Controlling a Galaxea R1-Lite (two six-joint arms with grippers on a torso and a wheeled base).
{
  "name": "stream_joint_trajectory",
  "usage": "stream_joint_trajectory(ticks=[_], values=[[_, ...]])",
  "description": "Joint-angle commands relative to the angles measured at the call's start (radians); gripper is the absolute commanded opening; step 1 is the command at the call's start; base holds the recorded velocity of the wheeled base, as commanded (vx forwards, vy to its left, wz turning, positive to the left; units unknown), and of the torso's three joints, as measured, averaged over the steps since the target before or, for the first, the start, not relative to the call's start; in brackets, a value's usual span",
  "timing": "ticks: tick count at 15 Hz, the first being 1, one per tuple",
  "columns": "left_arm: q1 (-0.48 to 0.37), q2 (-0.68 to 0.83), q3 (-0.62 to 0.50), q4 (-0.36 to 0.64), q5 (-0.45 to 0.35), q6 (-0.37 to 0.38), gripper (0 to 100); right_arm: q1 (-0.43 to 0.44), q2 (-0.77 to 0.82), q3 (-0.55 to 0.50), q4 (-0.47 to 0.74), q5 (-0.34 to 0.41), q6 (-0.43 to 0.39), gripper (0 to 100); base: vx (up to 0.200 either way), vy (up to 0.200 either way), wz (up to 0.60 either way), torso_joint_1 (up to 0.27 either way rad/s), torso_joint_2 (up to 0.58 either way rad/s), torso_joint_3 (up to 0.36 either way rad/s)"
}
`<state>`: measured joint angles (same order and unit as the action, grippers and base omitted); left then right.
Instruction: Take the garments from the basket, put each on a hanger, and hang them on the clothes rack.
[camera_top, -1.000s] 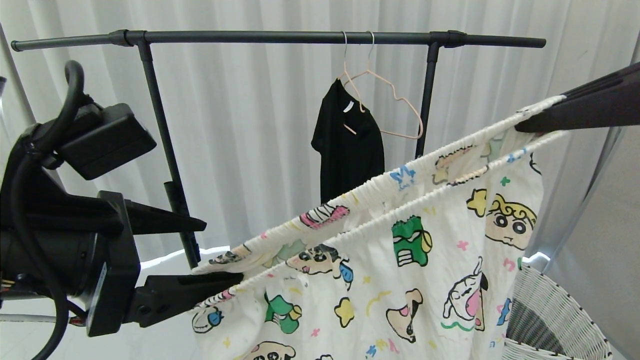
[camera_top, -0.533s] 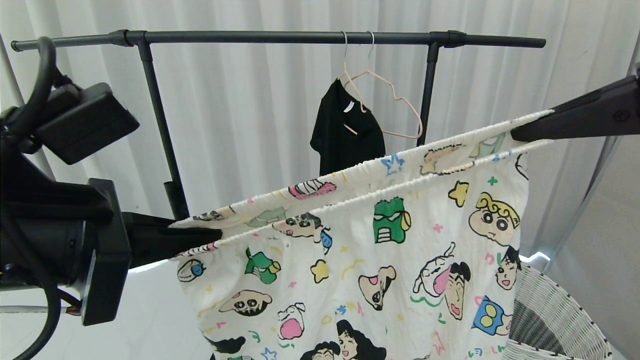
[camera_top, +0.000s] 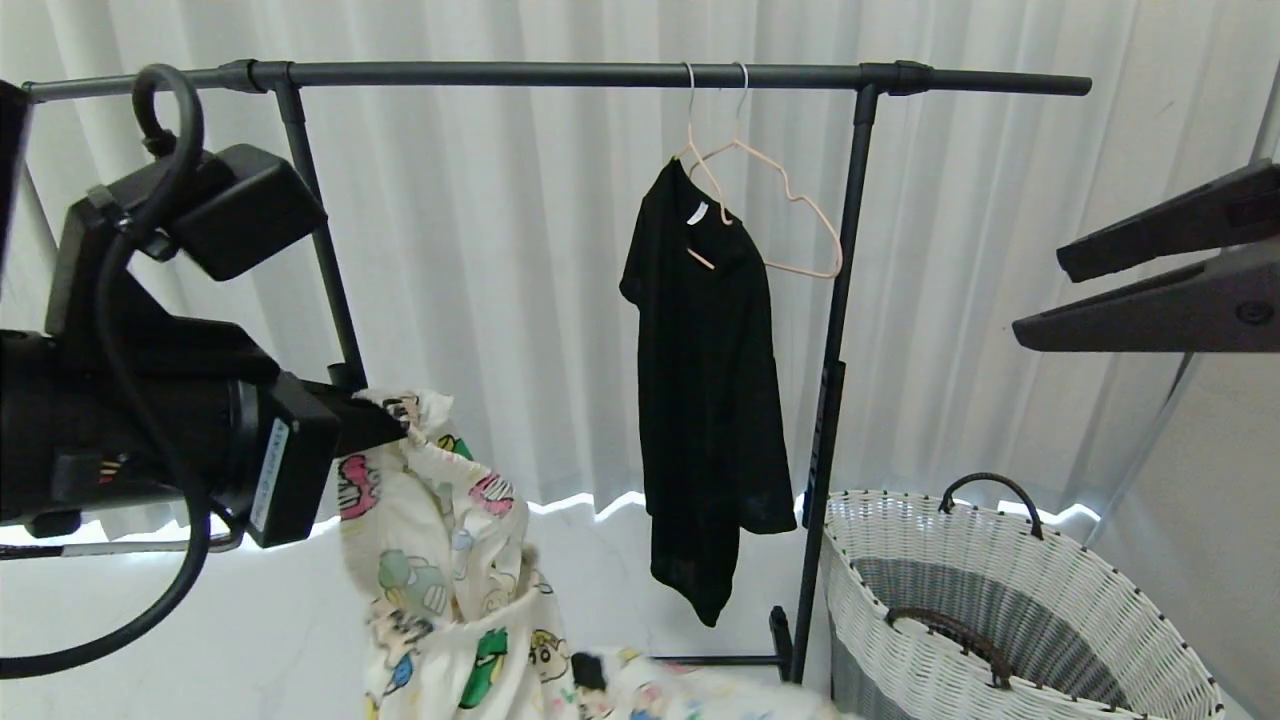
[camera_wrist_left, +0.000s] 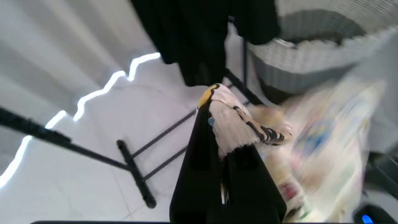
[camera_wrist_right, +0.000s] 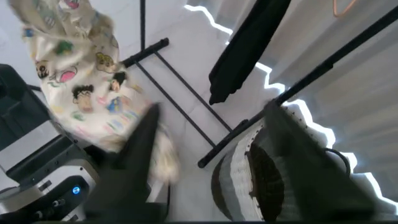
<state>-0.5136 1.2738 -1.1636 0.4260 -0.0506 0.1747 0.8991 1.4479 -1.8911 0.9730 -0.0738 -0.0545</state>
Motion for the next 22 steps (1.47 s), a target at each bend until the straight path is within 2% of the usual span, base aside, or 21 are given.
stream_joint_trajectory(ticks=[1,2,5,7,9,13,15,19,22], values=[[0.003,0.067,-0.001,-0.036,0.086,-0.003,0,-0.023,-0.034,0.038,0.001,-0.001,0.002,100,0.0,0.0,0.0,0.0,0.0,0.0],[0.003,0.076,0.001,-0.038,0.132,-0.001,0,-0.065,-0.046,0.063,0.001,-0.012,0.001,100,0.0,0.0,0.0,0.0,0.0,0.0],[0.056,0.058,0.024,-0.032,0.23,0.023,0,-0.206,-0.073,0.132,0.029,-0.196,0.004,100,0.0,0.0,0.0,0.0,0.0,0.0],[0.202,0.047,0.045,-0.033,0.253,0.095,0,-0.301,-0.104,0.181,0.027,-0.204,0.018,100,0.0,0.0,0.0,0.0,0.0,0.0],[0.313,0.035,0.061,-0.036,0.258,0.112,0,-0.345,-0.136,0.259,0.02,-0.225,0.035,100,0.0,0.0,0.0,0.0,0.0,0.0],[0.426,-0.041,0.134,-0.036,0.258,0.109,0,-0.362,-0.155,0.349,0.018,-0.327,0.123,100,0.0,0.0,0.0,0.0,0.0,0.0],[0.483,-0.065,0.18,-0.039,0.259,0.106,0,-0.37,-0.147,0.349,0.0,-0.327,0.127,100,0.0,0.0,0.0,0.0,0.0,0.0],[0.494,-0.114,0.234,-0.038,0.261,0.092,0,-0.368,-0.13,0.348,-0.031,-0.311,0.125,100,0.0,0.0,0.0,0.042,-0.14,-0.13],[0.494,-0.122,0.239,-0.039,0.261,0.094,0,-0.368,-0.127,0.348,-0.051,-0.311,0.122,100,0.0,0.0,0.0,0.159,-0.48,-0.276]])
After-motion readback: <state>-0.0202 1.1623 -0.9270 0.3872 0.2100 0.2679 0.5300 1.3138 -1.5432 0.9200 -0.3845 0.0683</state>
